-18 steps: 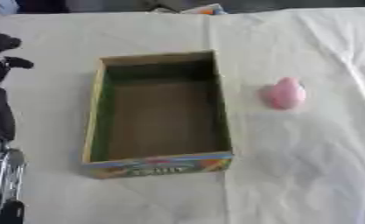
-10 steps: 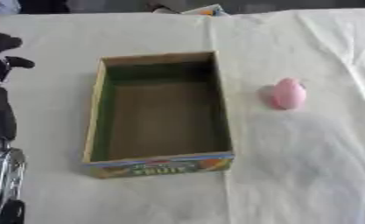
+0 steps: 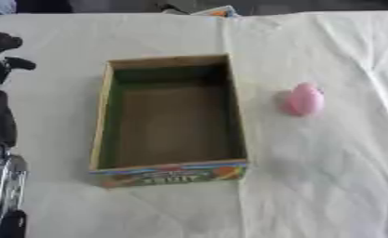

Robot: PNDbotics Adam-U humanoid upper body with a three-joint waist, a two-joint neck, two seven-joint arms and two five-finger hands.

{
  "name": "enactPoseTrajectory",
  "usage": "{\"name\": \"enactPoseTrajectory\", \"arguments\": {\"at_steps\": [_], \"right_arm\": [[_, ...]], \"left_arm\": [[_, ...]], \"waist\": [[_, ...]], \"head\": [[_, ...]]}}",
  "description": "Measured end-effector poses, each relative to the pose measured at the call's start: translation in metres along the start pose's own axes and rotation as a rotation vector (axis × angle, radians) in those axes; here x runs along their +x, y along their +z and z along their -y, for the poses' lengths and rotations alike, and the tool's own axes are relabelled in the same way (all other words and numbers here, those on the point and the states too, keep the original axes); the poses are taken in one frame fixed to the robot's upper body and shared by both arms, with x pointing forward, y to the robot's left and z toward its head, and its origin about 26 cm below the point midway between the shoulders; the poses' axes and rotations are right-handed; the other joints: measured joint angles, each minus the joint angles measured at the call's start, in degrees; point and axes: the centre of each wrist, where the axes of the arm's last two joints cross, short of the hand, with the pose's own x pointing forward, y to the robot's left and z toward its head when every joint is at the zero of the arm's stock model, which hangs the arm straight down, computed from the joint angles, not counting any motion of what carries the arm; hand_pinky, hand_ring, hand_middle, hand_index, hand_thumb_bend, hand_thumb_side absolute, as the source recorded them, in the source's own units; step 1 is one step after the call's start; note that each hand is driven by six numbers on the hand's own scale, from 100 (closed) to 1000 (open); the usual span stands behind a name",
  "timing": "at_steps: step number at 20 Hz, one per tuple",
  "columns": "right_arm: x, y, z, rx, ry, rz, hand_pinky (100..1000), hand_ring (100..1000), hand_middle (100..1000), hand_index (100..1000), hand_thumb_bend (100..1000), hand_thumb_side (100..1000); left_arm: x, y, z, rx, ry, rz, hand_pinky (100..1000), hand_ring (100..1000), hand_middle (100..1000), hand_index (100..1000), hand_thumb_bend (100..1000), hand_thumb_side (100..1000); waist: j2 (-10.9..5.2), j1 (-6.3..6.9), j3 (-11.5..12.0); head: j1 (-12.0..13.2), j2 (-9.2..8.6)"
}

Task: Pick up objects on the table and place them in the box.

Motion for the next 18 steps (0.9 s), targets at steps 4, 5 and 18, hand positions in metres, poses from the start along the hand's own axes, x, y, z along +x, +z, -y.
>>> {"name": "enactPoseTrajectory", "arguments": {"at_steps": [4,5,18], "right_arm": [[0.001,-0.007,0.012,0.216,0.146,0.013,629,774,738,944,650,1000],[0.002,-0.008,0.014,0.265,0.173,0.014,630,777,737,945,657,1000],[0.011,-0.025,0.025,0.690,0.303,-0.058,659,816,741,974,831,620]], "left_arm": [[0.000,0.000,0.000,-0.003,0.000,-0.002,493,657,563,556,100,894],[0.000,0.000,0.000,-0.004,-0.001,-0.003,493,657,563,555,100,894],[0.000,0.000,0.001,-0.020,0.001,-0.006,493,658,563,553,100,894]], "waist": [[0.00,-0.30,0.2],[0.00,-0.37,0.3],[0.00,-0.70,1.2]], "head": [[-0.2,-0.14],[-0.3,-0.23],[-1.5,-1.51]]}}
